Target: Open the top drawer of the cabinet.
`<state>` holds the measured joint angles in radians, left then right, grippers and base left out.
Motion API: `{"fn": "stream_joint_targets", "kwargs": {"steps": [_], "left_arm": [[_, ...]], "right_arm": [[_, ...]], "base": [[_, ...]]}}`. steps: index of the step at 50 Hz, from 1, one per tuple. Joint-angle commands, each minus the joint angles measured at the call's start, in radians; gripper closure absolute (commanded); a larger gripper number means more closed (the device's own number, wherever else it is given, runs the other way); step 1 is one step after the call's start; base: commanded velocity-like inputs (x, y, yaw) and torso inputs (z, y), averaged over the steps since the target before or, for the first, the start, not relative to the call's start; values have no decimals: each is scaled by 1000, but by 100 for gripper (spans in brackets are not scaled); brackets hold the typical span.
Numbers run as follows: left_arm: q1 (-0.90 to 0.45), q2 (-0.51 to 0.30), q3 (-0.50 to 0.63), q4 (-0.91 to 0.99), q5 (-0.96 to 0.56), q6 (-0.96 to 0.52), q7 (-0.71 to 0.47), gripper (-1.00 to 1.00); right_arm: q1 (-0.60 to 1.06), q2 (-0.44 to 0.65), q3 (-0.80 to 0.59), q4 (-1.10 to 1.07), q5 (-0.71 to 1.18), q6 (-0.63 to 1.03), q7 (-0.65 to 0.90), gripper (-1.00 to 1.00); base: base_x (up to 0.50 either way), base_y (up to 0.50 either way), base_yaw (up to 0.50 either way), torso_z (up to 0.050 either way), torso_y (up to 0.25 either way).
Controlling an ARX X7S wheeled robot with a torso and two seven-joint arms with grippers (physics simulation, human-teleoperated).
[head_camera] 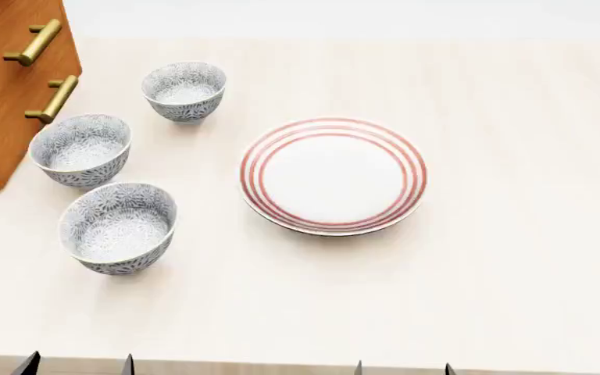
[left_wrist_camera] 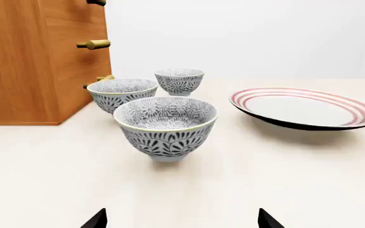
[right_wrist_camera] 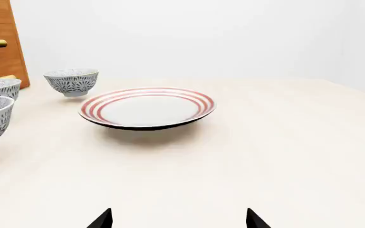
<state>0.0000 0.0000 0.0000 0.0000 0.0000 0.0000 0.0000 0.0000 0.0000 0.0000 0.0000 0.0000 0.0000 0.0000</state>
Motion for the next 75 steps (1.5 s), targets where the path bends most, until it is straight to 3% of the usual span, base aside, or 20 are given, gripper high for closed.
{"fn": "stream_joint_targets", "kwargs": {"steps": [1,23,52,75], "left_arm": [[0,-16,20,-6,-5,10,-26,-100],[-3,-64,83,-22,-15,34,-111,-100],[-11,-101,137,-27,-15,18,-161,-100],[-18,-121,166,-31,-20,5,-193,-100]], "right_arm": [[2,15,-21,10,15,-5,19,-100],[0,67,-84,5,55,-7,79,-100],[8,97,-119,16,92,-15,117,-100],[12,117,-143,18,115,-19,145,-100]], "base": [[0,0,0,0,0],[0,0,0,0,0],[0,464,0,0,0],[0,0,0,47,128]]}}
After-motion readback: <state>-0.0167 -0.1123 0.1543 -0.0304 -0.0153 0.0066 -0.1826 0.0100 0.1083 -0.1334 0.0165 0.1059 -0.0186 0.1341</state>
